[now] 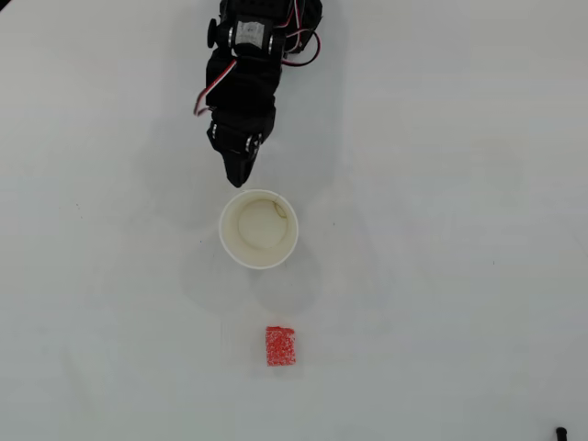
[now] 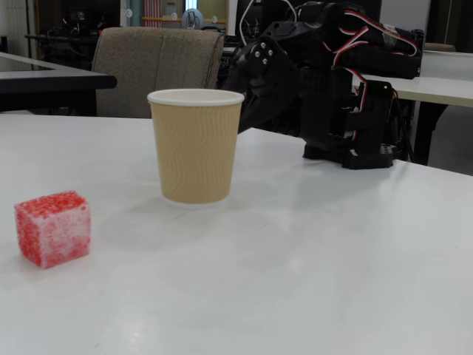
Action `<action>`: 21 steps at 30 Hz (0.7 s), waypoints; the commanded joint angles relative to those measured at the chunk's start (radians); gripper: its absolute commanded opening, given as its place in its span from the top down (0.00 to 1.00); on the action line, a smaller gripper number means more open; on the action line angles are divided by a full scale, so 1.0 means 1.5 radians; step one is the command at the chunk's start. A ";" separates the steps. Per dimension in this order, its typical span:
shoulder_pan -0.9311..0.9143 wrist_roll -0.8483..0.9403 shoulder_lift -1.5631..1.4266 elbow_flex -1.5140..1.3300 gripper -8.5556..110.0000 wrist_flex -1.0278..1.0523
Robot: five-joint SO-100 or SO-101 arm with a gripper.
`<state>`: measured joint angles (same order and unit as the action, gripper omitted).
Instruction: Grasp a red cube and put it in the cup.
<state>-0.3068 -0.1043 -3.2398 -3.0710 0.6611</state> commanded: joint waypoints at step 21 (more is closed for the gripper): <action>-0.185 0.004 0.130 0.131 0.93 -0.041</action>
<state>-0.5630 -0.1043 -3.1385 -3.0051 0.6366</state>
